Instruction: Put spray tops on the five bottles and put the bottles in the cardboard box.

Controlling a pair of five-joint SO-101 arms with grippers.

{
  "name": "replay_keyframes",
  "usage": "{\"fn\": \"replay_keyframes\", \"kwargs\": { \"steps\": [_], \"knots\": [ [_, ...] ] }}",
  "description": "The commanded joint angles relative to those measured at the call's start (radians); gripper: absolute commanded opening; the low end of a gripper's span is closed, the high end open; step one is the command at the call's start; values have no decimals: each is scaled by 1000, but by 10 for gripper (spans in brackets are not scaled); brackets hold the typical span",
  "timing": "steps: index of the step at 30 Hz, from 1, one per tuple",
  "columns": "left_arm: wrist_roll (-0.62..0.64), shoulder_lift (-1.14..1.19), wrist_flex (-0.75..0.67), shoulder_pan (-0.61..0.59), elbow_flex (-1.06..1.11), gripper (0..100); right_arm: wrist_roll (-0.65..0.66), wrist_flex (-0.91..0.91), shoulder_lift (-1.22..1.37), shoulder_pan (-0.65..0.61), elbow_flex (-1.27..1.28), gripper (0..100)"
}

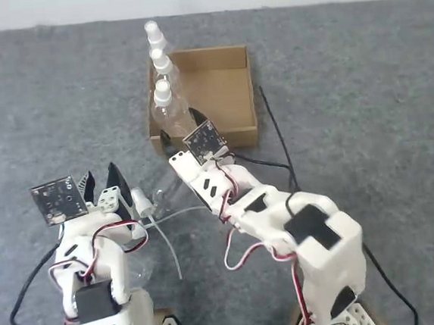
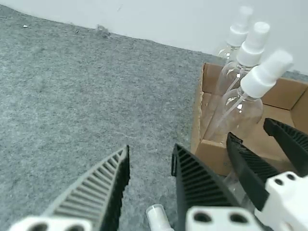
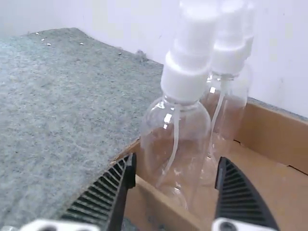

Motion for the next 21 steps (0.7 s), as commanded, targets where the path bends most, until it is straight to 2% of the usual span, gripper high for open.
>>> {"fn": "replay_keyframes", "kwargs": {
  "steps": [1, 17, 21],
  "knots": [
    [0, -21, -35, -2, -19, 134, 15, -19, -130, -12, 25, 227],
    [0, -21, -35, -3, -19, 134, 15, -15, -406, -12, 226, 226],
    [0, -21, -35, -3, -19, 134, 15, 111, -503, -12, 247, 226]
  ]
}}
